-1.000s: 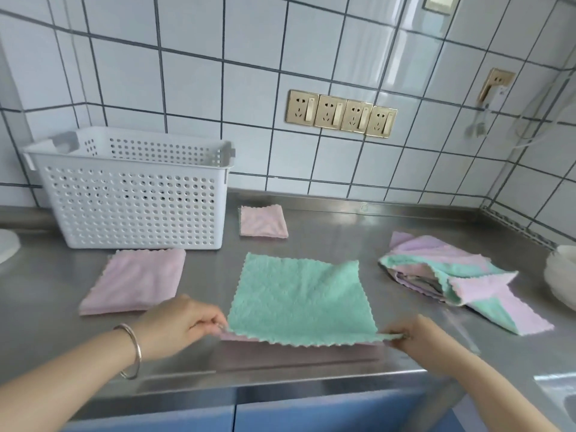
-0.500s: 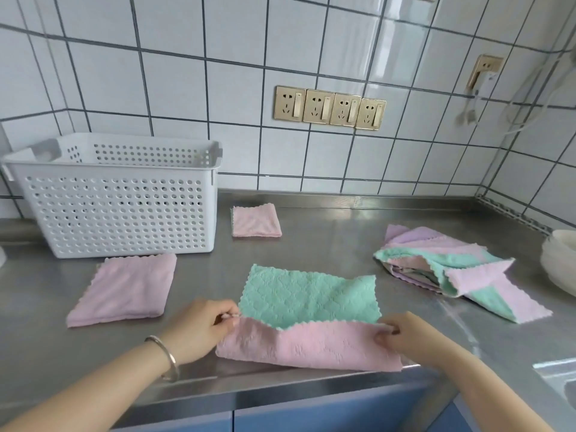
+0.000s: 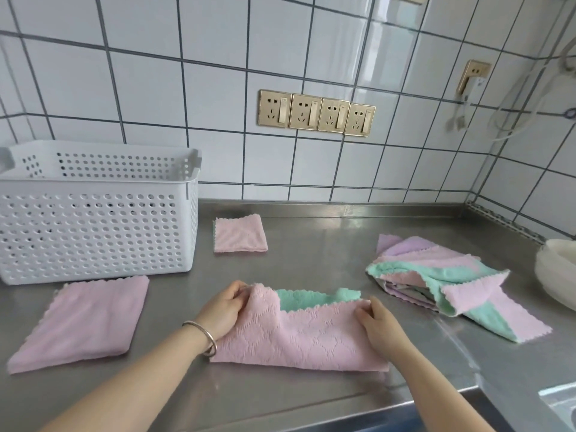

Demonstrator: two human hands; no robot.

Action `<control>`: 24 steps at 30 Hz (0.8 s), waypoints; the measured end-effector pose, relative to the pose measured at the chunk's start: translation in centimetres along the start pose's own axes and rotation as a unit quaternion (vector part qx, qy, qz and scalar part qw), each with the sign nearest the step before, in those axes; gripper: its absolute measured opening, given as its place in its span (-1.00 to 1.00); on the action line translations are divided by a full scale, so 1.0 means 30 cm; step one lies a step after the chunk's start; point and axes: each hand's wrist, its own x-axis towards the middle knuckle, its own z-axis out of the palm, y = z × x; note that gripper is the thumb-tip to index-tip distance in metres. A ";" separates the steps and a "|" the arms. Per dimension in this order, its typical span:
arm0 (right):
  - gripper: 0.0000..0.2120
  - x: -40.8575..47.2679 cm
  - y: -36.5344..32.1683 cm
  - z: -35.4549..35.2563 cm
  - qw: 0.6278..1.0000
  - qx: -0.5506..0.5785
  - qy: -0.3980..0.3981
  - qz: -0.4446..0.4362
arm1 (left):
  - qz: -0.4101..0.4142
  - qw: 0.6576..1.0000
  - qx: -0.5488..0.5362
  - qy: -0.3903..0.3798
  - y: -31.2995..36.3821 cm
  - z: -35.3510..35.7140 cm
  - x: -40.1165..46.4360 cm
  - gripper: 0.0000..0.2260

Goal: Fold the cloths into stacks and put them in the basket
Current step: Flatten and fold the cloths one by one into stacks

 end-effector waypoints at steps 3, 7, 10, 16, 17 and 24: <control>-0.69 0.017 -0.010 0.015 1.000 -0.017 -0.002 -0.013 | 0.001 1.000 -0.027 -0.003 -0.008 -0.029 0.001 -0.83; -0.72 0.022 0.002 0.014 0.992 -0.112 -0.022 -0.055 | 0.022 0.997 -0.061 -0.049 -0.043 -0.074 -0.031 -0.80; -0.81 0.011 0.027 0.001 0.972 -0.221 -0.010 -0.078 | 0.024 0.995 -0.070 -0.062 -0.049 -0.087 -0.054 -0.82; -0.78 0.000 0.010 -0.049 0.982 -0.190 -0.005 -0.020 | 0.015 0.997 0.072 -0.027 -0.010 -0.095 -0.020 -0.80; -0.82 0.011 0.007 -0.057 0.988 -0.156 0.013 -0.004 | 0.016 0.996 0.090 0.004 0.006 -0.090 -0.006 -0.80; -0.79 0.119 0.011 -0.016 0.993 -0.072 0.066 0.071 | -0.048 0.972 0.179 0.146 0.048 -0.055 0.119 -0.87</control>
